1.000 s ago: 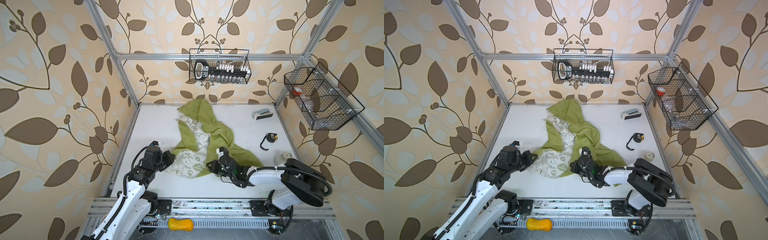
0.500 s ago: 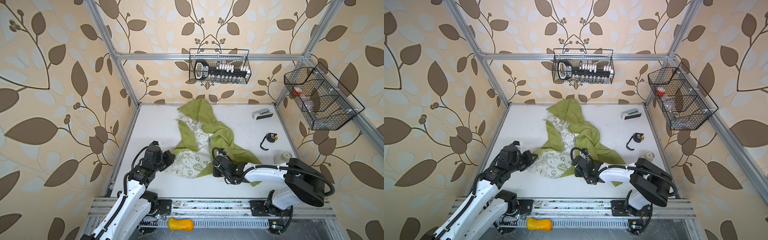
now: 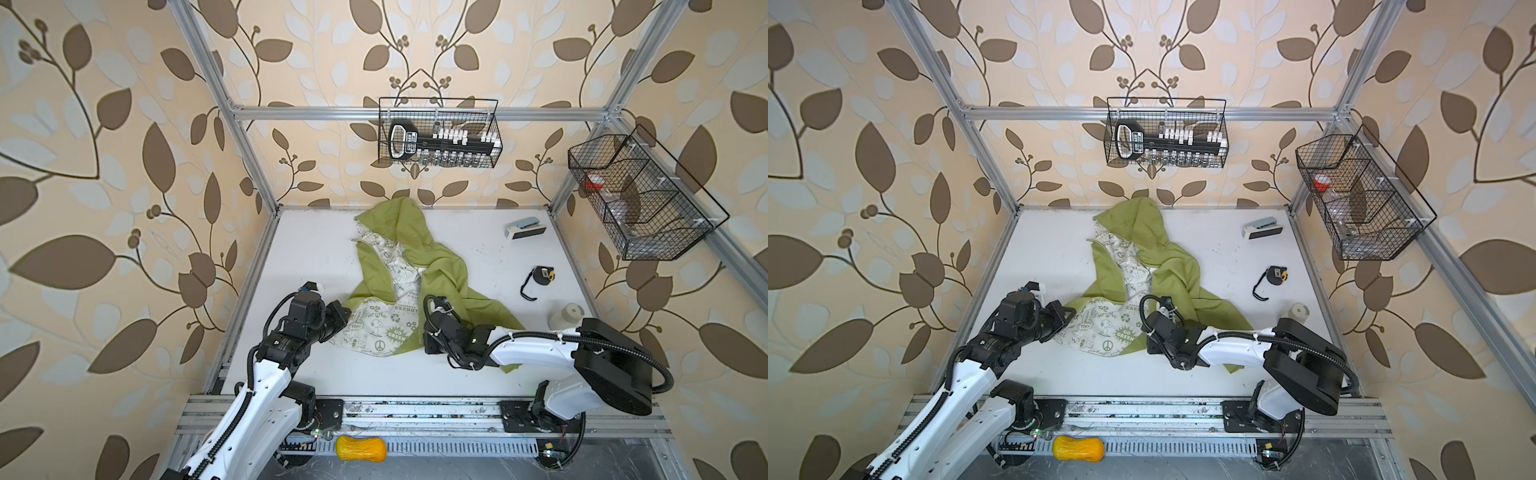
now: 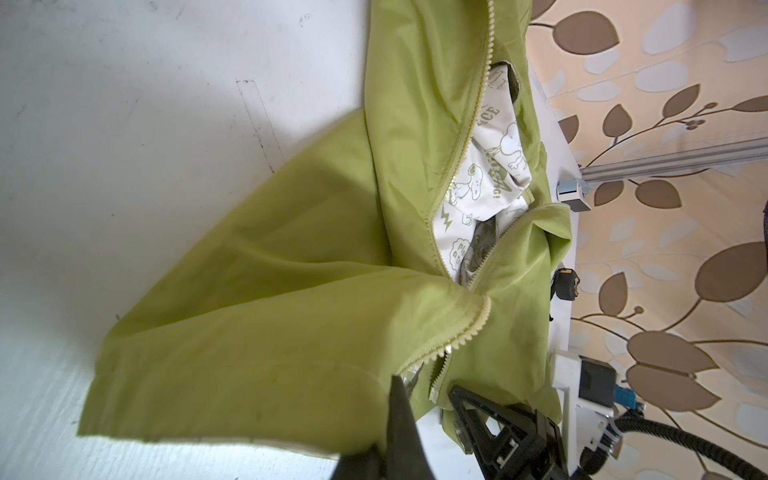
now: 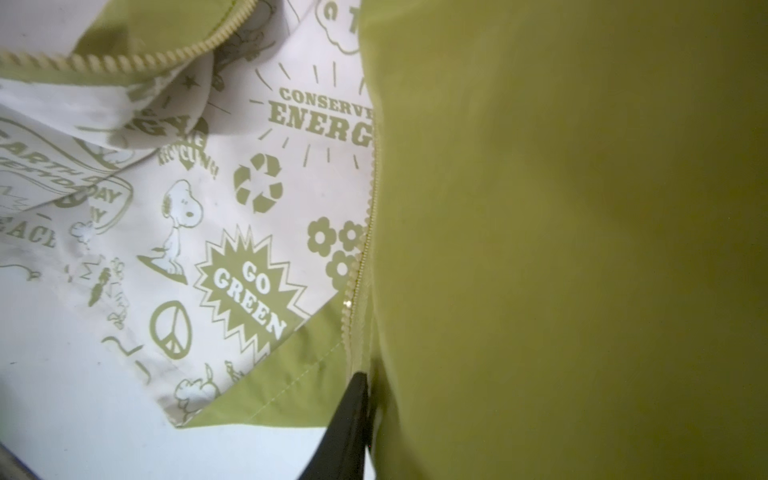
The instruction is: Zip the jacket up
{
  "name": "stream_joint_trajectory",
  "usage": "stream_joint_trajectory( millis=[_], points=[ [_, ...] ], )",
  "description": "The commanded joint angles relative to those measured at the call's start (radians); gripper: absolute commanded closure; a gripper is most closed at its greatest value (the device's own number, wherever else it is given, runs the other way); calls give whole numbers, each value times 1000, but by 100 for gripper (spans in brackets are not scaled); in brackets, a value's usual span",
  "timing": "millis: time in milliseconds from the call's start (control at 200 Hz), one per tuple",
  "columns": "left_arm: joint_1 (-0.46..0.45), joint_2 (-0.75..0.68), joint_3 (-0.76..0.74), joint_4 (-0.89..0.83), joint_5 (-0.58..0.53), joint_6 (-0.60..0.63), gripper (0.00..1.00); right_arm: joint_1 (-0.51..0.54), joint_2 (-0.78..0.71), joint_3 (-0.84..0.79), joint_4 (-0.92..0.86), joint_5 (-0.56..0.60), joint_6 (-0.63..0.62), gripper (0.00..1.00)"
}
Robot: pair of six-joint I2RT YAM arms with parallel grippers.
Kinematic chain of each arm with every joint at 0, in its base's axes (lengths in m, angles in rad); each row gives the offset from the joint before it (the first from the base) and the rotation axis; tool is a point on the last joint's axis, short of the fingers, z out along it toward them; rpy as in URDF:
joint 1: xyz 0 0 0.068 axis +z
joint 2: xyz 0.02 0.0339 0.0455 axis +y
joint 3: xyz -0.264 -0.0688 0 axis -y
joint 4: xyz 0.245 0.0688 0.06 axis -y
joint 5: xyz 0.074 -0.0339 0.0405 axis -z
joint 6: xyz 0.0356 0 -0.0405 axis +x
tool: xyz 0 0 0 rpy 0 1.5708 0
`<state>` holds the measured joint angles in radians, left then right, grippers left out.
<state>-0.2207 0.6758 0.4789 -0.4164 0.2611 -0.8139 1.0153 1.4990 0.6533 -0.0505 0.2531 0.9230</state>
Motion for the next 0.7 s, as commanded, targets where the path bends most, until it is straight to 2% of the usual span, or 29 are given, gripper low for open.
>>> stream_joint_trajectory(
  millis=[0,295,695],
  points=[
    [10,-12,3,25,16,2,100,6,-16,-2,39,-13,14,76],
    [11,-14,-1,21,17,2,100,-24,12,-30,139,-85,31,76],
    [11,-13,0,18,15,5,100,-38,109,-35,249,-147,78,71]
  ],
)
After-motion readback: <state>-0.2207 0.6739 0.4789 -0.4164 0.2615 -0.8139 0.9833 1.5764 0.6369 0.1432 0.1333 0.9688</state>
